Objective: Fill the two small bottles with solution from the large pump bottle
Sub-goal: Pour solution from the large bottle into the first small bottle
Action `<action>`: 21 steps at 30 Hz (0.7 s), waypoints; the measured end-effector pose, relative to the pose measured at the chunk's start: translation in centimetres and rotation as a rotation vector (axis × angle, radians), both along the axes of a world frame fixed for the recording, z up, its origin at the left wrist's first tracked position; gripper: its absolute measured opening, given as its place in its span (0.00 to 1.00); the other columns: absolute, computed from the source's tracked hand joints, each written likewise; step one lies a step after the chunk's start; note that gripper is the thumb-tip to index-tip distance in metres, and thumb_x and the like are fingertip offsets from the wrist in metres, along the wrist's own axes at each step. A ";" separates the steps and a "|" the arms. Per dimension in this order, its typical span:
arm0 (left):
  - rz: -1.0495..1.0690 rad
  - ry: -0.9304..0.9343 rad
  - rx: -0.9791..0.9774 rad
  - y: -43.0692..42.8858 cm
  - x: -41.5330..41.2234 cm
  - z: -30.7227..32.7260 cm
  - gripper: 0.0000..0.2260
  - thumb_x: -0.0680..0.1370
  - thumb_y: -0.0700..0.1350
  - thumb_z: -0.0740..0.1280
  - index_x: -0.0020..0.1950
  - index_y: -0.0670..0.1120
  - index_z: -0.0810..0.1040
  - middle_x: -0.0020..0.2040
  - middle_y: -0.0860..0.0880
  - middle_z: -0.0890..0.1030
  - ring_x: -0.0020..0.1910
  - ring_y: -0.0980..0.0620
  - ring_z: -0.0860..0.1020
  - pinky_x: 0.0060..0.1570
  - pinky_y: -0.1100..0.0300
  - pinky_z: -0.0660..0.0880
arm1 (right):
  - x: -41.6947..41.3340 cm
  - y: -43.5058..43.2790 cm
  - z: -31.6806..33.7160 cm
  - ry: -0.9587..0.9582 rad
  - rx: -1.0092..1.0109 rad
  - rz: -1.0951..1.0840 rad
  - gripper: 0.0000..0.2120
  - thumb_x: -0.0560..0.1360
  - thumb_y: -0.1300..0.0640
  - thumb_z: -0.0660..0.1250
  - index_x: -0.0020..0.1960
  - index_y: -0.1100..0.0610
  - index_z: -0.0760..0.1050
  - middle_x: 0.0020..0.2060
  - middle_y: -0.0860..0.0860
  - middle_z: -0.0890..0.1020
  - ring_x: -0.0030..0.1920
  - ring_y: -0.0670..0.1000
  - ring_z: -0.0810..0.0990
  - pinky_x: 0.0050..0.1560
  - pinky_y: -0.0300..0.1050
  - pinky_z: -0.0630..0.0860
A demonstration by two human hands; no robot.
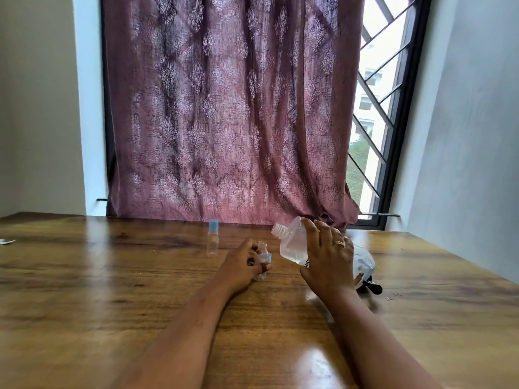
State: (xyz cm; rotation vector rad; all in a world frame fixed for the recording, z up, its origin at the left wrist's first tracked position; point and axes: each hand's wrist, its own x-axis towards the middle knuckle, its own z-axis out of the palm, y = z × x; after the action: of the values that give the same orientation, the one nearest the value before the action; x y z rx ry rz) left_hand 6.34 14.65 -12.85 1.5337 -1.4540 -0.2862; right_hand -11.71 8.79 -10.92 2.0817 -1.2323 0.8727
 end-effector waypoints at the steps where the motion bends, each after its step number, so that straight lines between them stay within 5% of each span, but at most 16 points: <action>1: -0.004 0.005 -0.003 -0.1 0.1 0.0 0.16 0.71 0.46 0.73 0.54 0.44 0.72 0.49 0.47 0.81 0.47 0.52 0.79 0.45 0.62 0.73 | 0.0 -0.1 0.0 0.001 0.004 0.003 0.50 0.48 0.52 0.78 0.69 0.55 0.64 0.58 0.57 0.76 0.52 0.61 0.78 0.50 0.59 0.75; 11: -0.032 0.053 -0.025 -0.1 0.2 -0.1 0.13 0.72 0.42 0.72 0.55 0.47 0.77 0.46 0.50 0.80 0.44 0.57 0.77 0.38 0.79 0.69 | 0.3 -0.1 -0.5 0.047 -0.037 0.016 0.47 0.51 0.58 0.75 0.68 0.54 0.63 0.59 0.56 0.77 0.55 0.61 0.77 0.53 0.59 0.74; 21: -0.054 0.076 -0.018 0.1 -0.1 0.1 0.15 0.73 0.41 0.70 0.59 0.47 0.77 0.47 0.51 0.80 0.46 0.56 0.77 0.40 0.79 0.70 | 0.3 -0.1 -0.6 0.090 -0.062 -0.009 0.46 0.52 0.58 0.75 0.69 0.53 0.63 0.60 0.56 0.76 0.56 0.61 0.76 0.56 0.60 0.73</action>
State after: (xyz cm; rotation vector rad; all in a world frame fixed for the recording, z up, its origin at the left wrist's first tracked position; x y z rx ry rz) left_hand 6.29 14.72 -12.78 1.4551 -1.4365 -0.3586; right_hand -11.40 8.69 -11.54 2.0421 -1.1519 0.7945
